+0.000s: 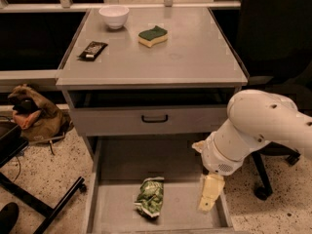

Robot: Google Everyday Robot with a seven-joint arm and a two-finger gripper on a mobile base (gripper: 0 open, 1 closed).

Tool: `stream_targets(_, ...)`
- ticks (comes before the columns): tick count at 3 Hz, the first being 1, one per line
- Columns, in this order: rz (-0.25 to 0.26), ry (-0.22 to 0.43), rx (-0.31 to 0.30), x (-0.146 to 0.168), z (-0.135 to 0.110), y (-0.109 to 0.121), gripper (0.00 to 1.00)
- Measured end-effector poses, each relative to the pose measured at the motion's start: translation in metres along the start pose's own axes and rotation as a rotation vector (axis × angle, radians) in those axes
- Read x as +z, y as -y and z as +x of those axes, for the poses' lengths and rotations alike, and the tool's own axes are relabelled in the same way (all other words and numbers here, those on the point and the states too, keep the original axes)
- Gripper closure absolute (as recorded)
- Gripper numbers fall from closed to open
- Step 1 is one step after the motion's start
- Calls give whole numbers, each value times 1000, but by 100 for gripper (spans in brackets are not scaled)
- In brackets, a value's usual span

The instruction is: Pick green jalapeno chip bag from middle drawer and place on counter

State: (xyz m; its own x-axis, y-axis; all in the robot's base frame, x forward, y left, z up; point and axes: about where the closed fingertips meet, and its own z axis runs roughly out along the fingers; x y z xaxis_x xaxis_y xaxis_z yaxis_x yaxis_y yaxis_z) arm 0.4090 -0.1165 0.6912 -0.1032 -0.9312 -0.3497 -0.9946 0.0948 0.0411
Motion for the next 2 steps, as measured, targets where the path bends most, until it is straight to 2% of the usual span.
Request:
stream_targets(1, -16, 35, -20, 16, -5, 1, 0)
stream_targets(2, -49, 100, -97, 58, -27, 5, 0)
